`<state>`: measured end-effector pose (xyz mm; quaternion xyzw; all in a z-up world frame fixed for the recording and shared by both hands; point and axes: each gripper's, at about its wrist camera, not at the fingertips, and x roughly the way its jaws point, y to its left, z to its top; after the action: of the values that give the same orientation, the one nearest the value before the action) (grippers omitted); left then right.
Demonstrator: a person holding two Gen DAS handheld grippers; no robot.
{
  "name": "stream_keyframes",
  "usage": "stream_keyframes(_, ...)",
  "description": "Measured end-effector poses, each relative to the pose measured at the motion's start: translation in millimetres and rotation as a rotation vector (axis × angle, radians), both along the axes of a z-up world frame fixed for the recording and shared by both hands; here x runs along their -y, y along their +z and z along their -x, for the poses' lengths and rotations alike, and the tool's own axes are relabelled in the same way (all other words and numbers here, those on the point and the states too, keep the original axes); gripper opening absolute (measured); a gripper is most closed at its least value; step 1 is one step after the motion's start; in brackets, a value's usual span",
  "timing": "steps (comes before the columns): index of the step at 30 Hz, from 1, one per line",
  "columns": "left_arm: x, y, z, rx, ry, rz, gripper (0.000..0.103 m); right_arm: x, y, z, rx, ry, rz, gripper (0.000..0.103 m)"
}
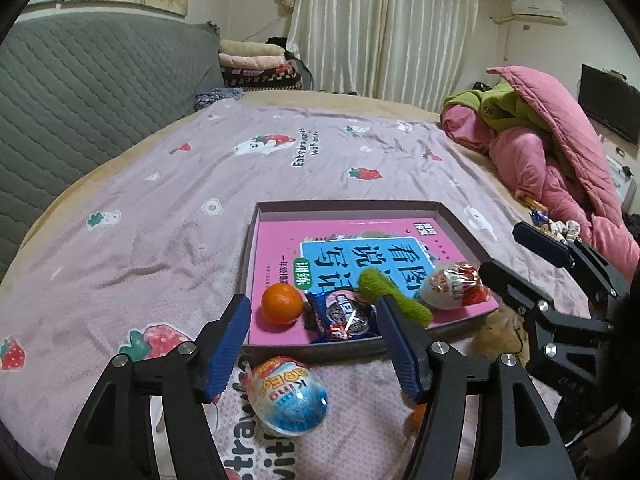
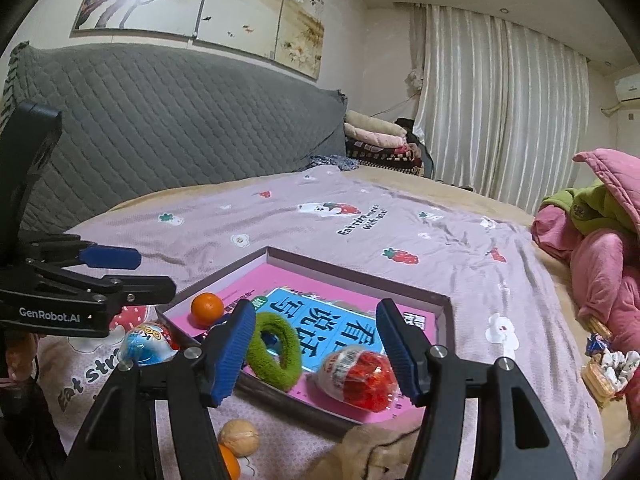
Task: Organize objects
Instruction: 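Withdraw both open tools back from the grey box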
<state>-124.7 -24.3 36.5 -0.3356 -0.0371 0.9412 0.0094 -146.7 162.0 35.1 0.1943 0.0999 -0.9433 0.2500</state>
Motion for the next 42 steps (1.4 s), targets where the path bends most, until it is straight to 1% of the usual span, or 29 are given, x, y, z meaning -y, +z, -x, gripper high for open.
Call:
stream_keyframes(3,-5.7,3.3,-6.2,-0.005,-0.006,0.002,0.068,-9.1,3.6,-2.6,-0.004,-0.012,0.016,0.063)
stream_keyframes(5,-8.4,5.7,-8.7,-0.010,-0.007,0.002,0.068,-15.7,4.9,-5.0,-0.004,-0.024,0.029,0.065)
stream_keyframes(10,-13.2,12.3,-16.6,-0.029,-0.007,-0.002,0.070,-29.6,9.4,-13.6,-0.006,-0.035,0.061,0.066)
stream_keyframes(18,-19.8,15.7,-25.9,-0.038,-0.006,-0.007,0.074,-38.8,13.4,-26.5,-0.025,-0.040,0.063,0.069)
stream_keyframes(27,-31.7,17.8,-34.9,-0.048,-0.017,0.007,0.074,-46.8,15.4,-38.9,-0.036,-0.041,0.067,0.072)
stream_keyframes(42,-50.9,10.1,-43.5,-0.027,-0.048,0.028,0.074,-61.2,13.6,-51.8,-0.039,-0.063,0.055,0.075)
